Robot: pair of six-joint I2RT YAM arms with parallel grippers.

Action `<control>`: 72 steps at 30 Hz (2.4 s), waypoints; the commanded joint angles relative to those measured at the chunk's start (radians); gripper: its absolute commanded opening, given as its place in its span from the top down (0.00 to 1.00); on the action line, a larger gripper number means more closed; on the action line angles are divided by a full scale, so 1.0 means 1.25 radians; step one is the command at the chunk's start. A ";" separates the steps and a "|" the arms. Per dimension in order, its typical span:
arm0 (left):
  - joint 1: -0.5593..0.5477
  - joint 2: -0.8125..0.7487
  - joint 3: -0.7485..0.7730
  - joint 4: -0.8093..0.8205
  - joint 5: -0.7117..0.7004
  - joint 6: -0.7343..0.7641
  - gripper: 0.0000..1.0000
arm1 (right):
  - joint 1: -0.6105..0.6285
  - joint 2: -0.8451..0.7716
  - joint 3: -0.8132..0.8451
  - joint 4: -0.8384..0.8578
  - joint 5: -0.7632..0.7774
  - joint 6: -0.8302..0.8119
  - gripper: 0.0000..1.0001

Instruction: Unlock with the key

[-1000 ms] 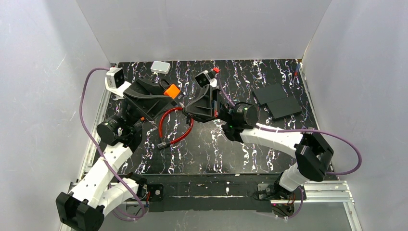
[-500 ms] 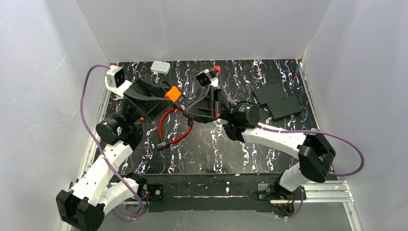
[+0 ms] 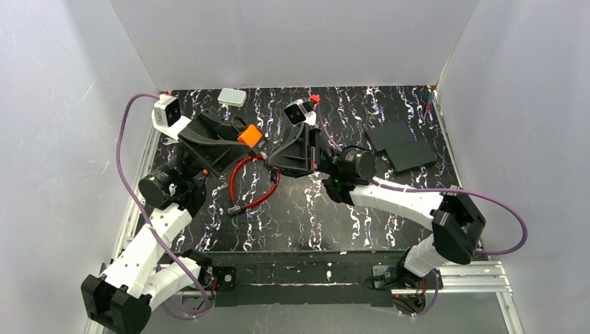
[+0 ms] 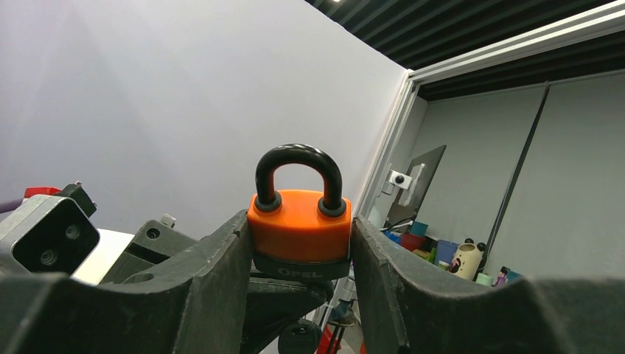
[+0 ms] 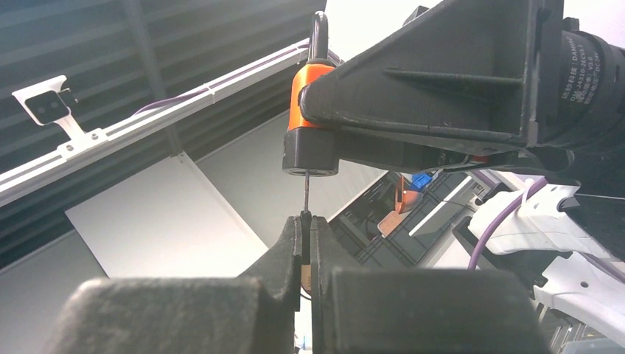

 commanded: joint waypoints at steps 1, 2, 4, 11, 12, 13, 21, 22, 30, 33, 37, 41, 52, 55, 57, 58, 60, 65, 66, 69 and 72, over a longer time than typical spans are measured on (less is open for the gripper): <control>-0.015 -0.012 -0.011 0.041 0.088 0.004 1.00 | -0.013 -0.038 0.065 0.022 0.108 -0.016 0.99; -0.015 -0.011 -0.015 0.040 0.087 0.004 1.00 | -0.013 -0.040 0.057 0.020 0.121 -0.011 0.99; -0.015 -0.010 -0.023 0.039 0.083 0.007 1.00 | -0.013 -0.043 0.035 0.024 0.157 0.003 0.99; -0.016 -0.013 -0.046 0.039 0.084 0.011 1.00 | -0.013 -0.046 0.022 0.032 0.193 0.018 0.99; -0.015 -0.014 -0.046 0.039 0.085 0.011 1.00 | -0.013 -0.046 0.030 0.029 0.184 0.009 0.99; -0.015 -0.013 -0.046 0.039 0.086 0.011 1.00 | -0.014 -0.045 0.039 0.024 0.167 -0.008 0.99; -0.015 -0.011 -0.059 0.025 0.068 -0.010 1.00 | -0.014 -0.143 0.064 -0.348 0.115 -0.339 0.99; -0.016 -0.011 -0.061 0.025 0.067 -0.012 1.00 | -0.014 -0.146 0.064 -0.351 0.117 -0.343 0.99; -0.015 -0.018 -0.044 0.036 0.102 0.020 1.00 | -0.014 -0.045 0.067 -0.136 0.110 -0.143 0.99; -0.017 -0.016 -0.031 0.042 0.118 0.025 1.00 | -0.014 -0.008 0.077 -0.058 0.119 -0.075 0.99; -0.017 -0.016 -0.023 0.043 0.140 0.031 1.00 | -0.014 0.018 0.087 0.007 0.137 -0.018 0.99; -0.017 -0.022 -0.020 0.045 0.149 0.034 1.00 | -0.016 0.055 0.101 0.105 0.159 0.071 0.99; -0.017 -0.018 -0.031 0.044 0.150 0.030 1.00 | -0.029 0.051 0.074 0.106 0.154 0.049 0.99; -0.017 -0.019 -0.035 0.037 0.149 0.030 0.90 | -0.036 0.028 0.059 0.083 0.150 0.012 0.99; -0.017 -0.021 -0.039 0.029 0.149 0.033 0.64 | -0.039 0.013 0.050 0.054 0.142 -0.016 0.99; -0.017 -0.024 -0.041 0.019 0.148 0.036 0.49 | -0.041 0.005 0.047 0.039 0.138 -0.030 0.99; -0.016 -0.032 -0.046 -0.003 0.144 0.053 0.26 | -0.042 -0.006 0.036 0.014 0.136 -0.052 0.99; -0.015 -0.061 -0.056 -0.076 0.138 0.099 0.09 | -0.046 -0.012 0.015 0.011 0.136 -0.062 0.99; -0.015 -0.067 -0.059 -0.092 0.137 0.108 0.07 | -0.046 -0.013 0.013 0.009 0.135 -0.065 0.99; -0.015 -0.090 -0.066 -0.146 0.133 0.141 0.02 | -0.047 -0.022 0.009 -0.007 0.129 -0.083 0.99; -0.015 -0.118 -0.075 -0.210 0.125 0.182 0.02 | -0.054 -0.039 0.007 -0.046 0.117 -0.116 0.99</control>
